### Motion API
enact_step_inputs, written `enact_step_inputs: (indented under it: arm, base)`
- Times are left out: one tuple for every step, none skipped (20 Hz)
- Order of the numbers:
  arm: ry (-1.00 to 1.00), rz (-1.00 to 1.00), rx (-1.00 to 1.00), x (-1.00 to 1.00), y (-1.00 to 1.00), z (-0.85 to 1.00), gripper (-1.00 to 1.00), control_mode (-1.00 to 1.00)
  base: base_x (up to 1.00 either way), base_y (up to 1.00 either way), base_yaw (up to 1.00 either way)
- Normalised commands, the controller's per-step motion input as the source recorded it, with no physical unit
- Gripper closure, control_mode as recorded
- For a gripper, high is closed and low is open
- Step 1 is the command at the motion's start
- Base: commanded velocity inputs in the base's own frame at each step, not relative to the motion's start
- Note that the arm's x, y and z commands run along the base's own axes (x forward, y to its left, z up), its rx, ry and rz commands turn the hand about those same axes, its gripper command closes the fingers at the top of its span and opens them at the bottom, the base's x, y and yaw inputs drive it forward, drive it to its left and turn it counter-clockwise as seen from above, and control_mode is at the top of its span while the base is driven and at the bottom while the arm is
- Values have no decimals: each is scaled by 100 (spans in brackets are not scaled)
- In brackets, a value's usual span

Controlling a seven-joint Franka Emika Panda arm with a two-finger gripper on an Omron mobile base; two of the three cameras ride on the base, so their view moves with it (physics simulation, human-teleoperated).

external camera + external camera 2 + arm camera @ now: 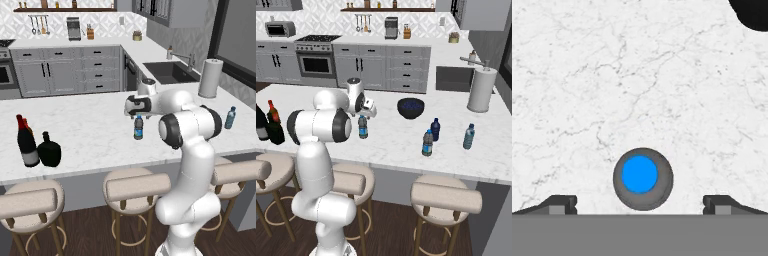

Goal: Move the plastic bottles in the middle to the plastics group, and the glass bottles in the middle to the glass group.

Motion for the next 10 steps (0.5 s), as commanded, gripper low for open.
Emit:
enact_step_inputs:
  arm:
    - [0, 0, 0, 28, 0, -20, -100, -100]
    - [0, 0, 0, 27, 0, -19, -100, -100]
    - [0, 0, 0, 26, 0, -21, -100, -100]
    - [0, 0, 0, 17, 0, -21, -100, -100]
    - [0, 0, 0, 15, 0, -24, -100, -100]
    - [0, 0, 0, 16, 0, -19, -100, -100]
    - [0, 0, 1, 15, 0, -20, -100, -100]
    - [0, 0, 1, 13, 0, -20, -100, -100]
    - [0, 0, 1, 11, 0, -22, -100, -100]
    - [0, 0, 3, 10, 0, -20, -100, -100]
  base:
    - [0, 0, 0]
    - [0, 0, 0]
    - [0, 0, 0]
    - [0, 0, 0]
    - [0, 0, 0]
    - [0, 0, 0]
    - [0, 0, 0]
    - [0, 0, 0]
    - [0, 0, 0]
    - [0, 0, 0]
